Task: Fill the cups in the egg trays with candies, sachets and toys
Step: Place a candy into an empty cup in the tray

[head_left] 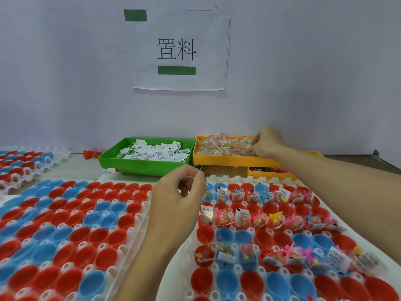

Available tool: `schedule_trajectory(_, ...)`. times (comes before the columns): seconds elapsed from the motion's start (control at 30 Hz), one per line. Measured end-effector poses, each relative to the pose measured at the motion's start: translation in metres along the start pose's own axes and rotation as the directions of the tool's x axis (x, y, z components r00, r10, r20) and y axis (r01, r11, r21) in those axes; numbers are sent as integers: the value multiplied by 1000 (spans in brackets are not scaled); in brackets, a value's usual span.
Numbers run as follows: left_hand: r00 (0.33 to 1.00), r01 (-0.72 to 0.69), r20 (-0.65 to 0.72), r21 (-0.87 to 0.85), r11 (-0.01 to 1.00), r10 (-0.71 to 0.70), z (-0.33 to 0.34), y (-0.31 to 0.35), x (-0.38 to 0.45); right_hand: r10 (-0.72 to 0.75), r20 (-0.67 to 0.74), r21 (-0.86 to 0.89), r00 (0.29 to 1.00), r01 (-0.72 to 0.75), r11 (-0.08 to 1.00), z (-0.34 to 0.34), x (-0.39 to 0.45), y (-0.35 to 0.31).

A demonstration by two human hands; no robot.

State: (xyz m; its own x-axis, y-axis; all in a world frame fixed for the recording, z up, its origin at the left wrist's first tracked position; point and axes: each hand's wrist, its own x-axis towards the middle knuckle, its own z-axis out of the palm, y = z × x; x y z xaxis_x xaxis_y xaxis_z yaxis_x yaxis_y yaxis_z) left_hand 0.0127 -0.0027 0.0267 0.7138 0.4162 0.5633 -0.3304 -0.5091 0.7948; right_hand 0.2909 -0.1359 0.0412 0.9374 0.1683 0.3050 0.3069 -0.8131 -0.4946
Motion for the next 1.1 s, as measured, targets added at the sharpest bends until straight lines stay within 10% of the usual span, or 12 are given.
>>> schedule_trajectory(0.73,999,-3,39,36,999,2,8,5,-5,60,-71,331,996,-33,943,-32,-8,16)
schedule_trajectory(1.1,997,-10,82,-29,1000,13,25,35,-11,50,28,744,998,-54,666,-73,-68,9)
